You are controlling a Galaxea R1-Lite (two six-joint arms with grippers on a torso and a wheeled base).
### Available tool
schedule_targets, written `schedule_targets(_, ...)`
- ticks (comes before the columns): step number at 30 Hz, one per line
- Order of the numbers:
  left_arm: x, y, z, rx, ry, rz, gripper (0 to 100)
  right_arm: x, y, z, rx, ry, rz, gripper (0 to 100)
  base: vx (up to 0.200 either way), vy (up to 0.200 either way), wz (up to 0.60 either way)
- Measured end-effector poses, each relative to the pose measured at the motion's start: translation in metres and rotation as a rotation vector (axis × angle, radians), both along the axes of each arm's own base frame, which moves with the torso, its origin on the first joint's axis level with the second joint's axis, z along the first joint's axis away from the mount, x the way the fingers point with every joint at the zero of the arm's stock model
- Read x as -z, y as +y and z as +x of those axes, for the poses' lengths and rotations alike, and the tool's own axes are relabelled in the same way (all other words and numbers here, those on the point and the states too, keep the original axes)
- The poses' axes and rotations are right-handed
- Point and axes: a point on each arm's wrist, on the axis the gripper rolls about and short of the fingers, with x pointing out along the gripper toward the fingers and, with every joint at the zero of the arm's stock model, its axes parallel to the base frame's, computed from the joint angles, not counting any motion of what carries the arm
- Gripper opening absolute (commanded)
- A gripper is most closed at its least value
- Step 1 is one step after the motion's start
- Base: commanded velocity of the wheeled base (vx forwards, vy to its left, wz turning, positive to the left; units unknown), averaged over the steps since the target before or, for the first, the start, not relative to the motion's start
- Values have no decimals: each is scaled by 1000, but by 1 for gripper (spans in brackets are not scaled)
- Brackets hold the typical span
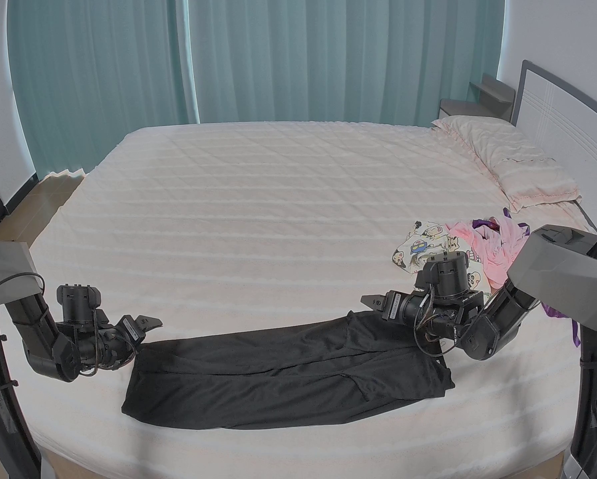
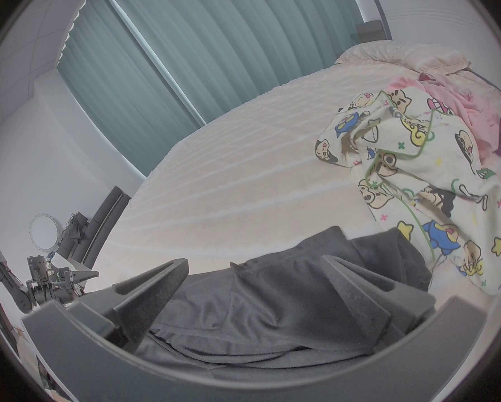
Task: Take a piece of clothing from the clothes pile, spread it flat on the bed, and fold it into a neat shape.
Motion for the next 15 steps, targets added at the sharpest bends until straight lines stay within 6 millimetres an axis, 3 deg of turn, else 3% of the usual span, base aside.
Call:
schedule_targets(12,6,-10,-5,27,49,103,100,2,-3,-2,-1,11,0,100,0,0,0)
schedule_targets(13,6,-10,-6,29,53,108,0,2,-3,-2,0,11,0,100,0,0,0)
schedule_targets(15,7,-11,-8,44,58,123,0,2,-4,-1,1,10,1,100,0,0,0)
